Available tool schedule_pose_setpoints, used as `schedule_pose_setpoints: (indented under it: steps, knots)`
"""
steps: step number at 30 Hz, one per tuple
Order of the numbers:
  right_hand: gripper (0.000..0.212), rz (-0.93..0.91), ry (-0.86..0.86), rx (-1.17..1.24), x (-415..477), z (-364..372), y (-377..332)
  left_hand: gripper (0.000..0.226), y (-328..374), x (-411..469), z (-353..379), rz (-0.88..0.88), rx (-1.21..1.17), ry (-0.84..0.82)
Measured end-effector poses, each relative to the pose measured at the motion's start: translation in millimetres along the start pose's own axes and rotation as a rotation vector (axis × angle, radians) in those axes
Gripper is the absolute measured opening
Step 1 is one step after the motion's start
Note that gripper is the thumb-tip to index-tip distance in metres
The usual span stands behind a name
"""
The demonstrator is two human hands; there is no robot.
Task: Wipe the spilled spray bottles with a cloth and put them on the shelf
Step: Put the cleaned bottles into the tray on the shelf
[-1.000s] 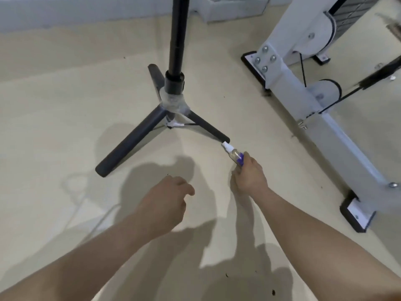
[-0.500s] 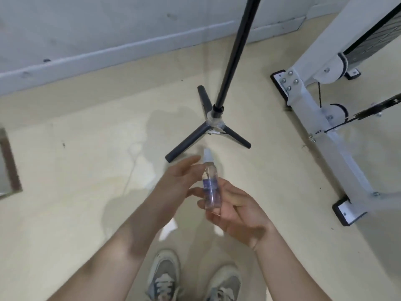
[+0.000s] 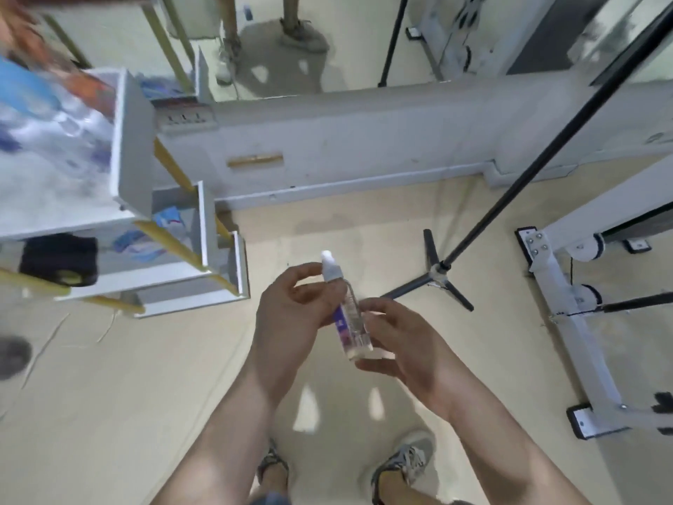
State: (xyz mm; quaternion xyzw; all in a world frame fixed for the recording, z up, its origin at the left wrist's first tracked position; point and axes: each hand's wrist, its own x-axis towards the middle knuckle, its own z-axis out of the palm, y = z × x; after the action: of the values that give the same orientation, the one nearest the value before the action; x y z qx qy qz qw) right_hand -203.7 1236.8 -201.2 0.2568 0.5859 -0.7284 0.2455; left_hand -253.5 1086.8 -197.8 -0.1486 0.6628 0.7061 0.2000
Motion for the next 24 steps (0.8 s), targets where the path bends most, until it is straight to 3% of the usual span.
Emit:
schedule_pose_setpoints:
  steps: [3,8,11,15,20,24]
  knots:
    - [0.024,-0.052,-0.073,-0.082,-6,62,-35,0.028,38,-12,-48,0.057,0.065,0.055]
    - [0.023,-0.096,-0.153,-0.130,-9,141,-63,0.015,91,-22,-133,0.016,0.098,-0.041]
    - [0.024,-0.056,-0.193,-0.135,-8,180,-72,0.025,115,-19,-169,0.034,0.210,-0.029]
    - [0.025,-0.154,-0.103,-0.293,7,225,-83,0.010,134,-8,-202,0.121,0.265,0.064]
    - [0.028,-0.242,-0.052,-0.335,44,249,-106,0.024,156,30,-240,0.149,0.170,0.327]
    - [0.030,-0.221,-0.032,-0.357,84,262,-128,0.021,163,78,-274,0.141,0.351,0.420]
